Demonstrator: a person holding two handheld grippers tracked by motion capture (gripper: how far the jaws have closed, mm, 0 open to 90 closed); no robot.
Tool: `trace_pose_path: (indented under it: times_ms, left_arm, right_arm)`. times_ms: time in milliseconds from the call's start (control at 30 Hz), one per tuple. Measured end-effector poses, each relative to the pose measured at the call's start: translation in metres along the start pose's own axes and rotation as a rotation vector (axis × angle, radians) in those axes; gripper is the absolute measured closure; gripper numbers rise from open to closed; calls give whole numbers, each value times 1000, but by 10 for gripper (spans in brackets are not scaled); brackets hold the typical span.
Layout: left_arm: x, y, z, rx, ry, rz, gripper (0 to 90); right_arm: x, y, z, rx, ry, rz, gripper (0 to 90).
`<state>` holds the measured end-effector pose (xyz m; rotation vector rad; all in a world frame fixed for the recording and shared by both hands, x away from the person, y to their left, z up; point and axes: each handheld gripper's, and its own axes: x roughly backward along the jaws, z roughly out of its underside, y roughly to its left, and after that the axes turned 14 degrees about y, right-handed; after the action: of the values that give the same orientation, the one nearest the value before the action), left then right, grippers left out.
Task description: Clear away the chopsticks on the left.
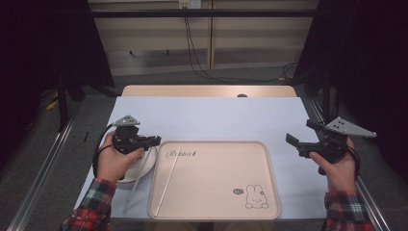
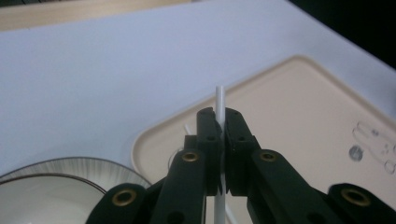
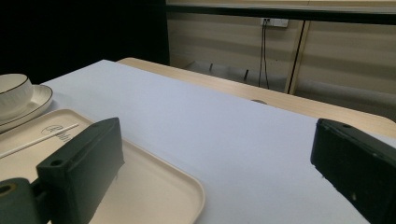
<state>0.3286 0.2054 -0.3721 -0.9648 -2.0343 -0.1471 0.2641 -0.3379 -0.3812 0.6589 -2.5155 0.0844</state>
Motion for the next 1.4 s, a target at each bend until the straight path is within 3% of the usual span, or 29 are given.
trace_pose_path:
  times_ms: [233,433,833,1133,1400]
  left_arm:
    - [20,0,-7,48,-113,35,874]
    - [31,-1,-11,79,-166,22,875]
    - [45,-4,-18,108,-257,55,875]
    - [34,-4,-16,121,-241,57,875]
    - [20,-2,-8,168,-215,71,874]
  right_arm:
    - [0,0,0,1,0,4,19]
    - [1,0,0,2,-5,0,19]
    - [0,0,0,3,-1,3,19]
    - [0,-1,0,2,1,3,19]
    - [-1,0,0,1,5,3,18]
